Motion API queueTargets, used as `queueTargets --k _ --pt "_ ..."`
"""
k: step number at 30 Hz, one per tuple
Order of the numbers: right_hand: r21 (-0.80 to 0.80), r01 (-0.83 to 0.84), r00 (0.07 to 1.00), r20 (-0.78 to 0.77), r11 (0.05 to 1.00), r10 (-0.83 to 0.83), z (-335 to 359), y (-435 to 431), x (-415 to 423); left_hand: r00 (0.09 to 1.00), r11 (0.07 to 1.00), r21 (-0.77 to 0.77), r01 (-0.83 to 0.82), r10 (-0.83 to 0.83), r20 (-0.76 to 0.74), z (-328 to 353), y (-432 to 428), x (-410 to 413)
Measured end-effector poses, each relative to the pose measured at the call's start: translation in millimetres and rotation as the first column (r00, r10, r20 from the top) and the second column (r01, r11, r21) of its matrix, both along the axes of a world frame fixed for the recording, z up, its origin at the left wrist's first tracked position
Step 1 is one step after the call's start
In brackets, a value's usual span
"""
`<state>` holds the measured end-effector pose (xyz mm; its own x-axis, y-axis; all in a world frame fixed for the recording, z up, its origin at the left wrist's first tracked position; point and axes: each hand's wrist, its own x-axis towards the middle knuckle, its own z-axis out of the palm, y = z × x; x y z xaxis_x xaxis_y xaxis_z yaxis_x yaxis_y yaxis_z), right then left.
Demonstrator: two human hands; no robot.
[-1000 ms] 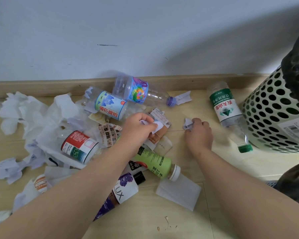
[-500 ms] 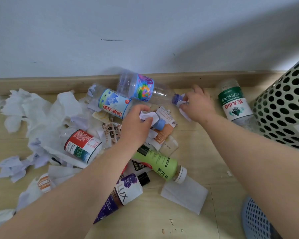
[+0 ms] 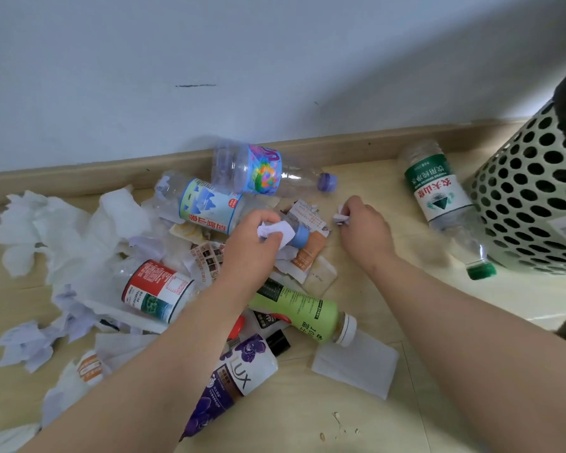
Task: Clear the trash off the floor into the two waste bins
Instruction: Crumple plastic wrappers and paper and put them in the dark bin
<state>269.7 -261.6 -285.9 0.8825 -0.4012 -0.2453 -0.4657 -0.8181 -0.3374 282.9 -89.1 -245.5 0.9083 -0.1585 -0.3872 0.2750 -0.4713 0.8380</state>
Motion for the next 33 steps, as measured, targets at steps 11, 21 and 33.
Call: queueTargets --k 11,21,33 --pt "0.395 0.252 0.924 0.174 0.884 -0.341 119.4 2.5 -61.7 0.994 0.994 -0.083 0.070 -0.063 0.091 78.1 -59.0 -16.3" --pt "0.421 0.482 0.678 0.376 0.768 -0.631 224.1 -53.0 -190.8 0.856 0.833 -0.259 0.489 -0.401 0.326 167.8 -154.3 -110.4" --pt "0.199 0.666 0.679 0.238 0.719 -0.694 183.3 -94.4 -300.5 0.595 0.754 0.155 0.639 -0.612 0.522 150.5 -205.3 -204.9"
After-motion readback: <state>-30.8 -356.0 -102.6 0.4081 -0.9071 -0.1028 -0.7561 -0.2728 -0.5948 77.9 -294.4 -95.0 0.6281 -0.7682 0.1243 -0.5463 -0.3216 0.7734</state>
